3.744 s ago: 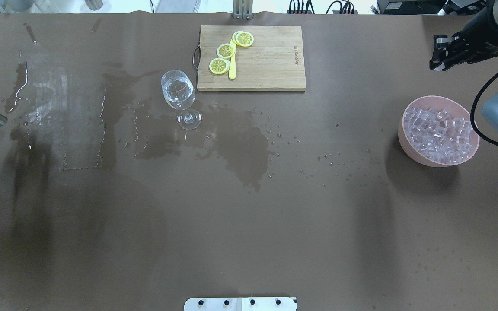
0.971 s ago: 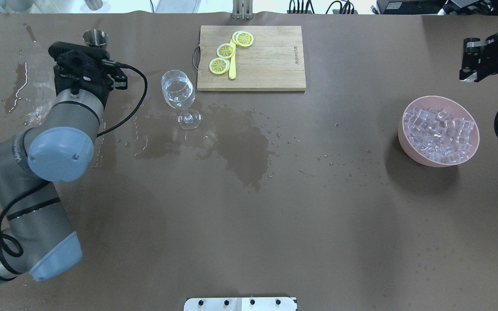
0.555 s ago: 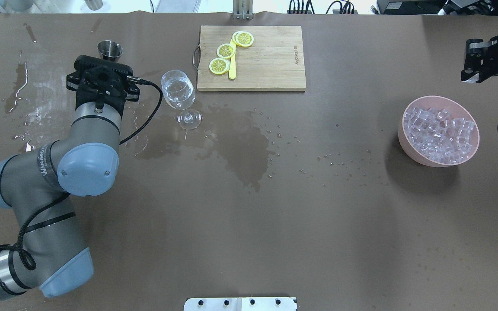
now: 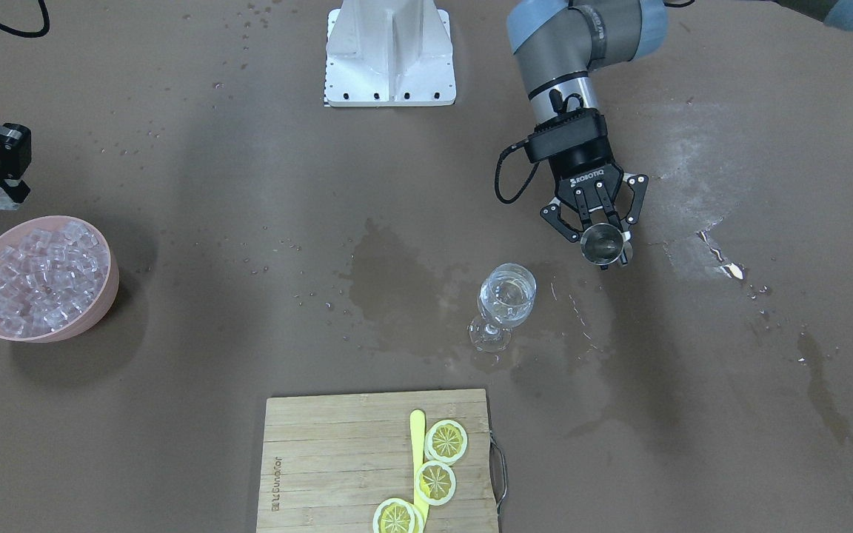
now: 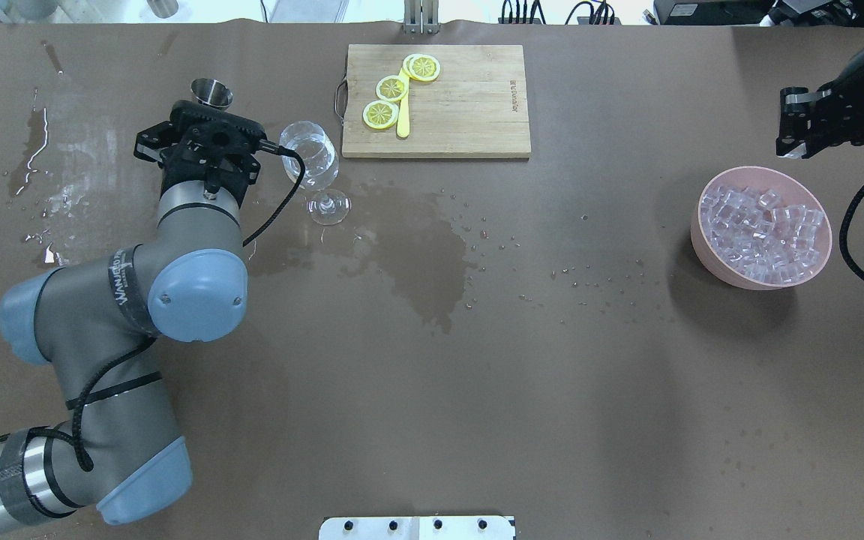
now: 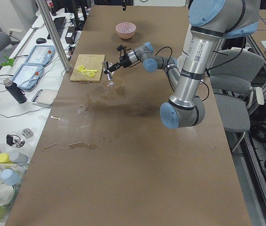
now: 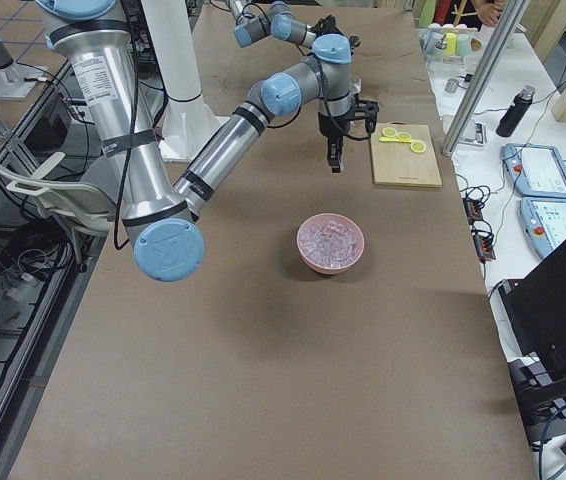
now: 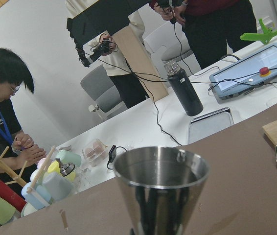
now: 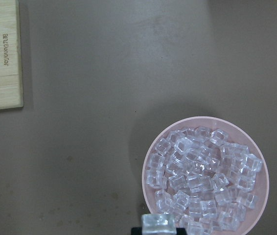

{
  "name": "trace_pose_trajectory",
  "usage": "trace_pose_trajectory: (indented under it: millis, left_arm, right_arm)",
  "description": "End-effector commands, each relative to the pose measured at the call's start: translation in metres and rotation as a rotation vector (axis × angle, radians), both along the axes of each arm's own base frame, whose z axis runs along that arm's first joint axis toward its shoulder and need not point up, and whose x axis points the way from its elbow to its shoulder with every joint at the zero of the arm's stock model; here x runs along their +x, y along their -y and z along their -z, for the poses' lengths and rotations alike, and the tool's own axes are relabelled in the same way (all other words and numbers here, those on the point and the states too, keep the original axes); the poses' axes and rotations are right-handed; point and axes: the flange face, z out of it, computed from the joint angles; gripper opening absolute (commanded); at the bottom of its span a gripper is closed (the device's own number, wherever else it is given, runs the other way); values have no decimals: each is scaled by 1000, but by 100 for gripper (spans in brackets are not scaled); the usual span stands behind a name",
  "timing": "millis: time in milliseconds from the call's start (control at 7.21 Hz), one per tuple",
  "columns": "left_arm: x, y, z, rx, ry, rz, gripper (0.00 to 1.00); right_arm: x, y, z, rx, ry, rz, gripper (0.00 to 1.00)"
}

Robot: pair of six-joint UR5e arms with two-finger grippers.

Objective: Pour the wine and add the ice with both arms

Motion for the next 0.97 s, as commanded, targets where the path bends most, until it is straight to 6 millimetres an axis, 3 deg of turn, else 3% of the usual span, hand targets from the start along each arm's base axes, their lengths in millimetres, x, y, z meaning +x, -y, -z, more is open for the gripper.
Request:
trace_pose_trajectory:
  millis: [0,416,832]
  left_arm:
    - [12,0,9,-28,63,-13,23]
    - [24,-2,2,-41,135,-50,23]
    - [45,5,9,-44,165,-70,23]
  right_arm:
    - [-3,-1,9,21,11,10,0]
    - [-7,4,19,42,19,18,0]
    - [-5,5,16,70,27,10,0]
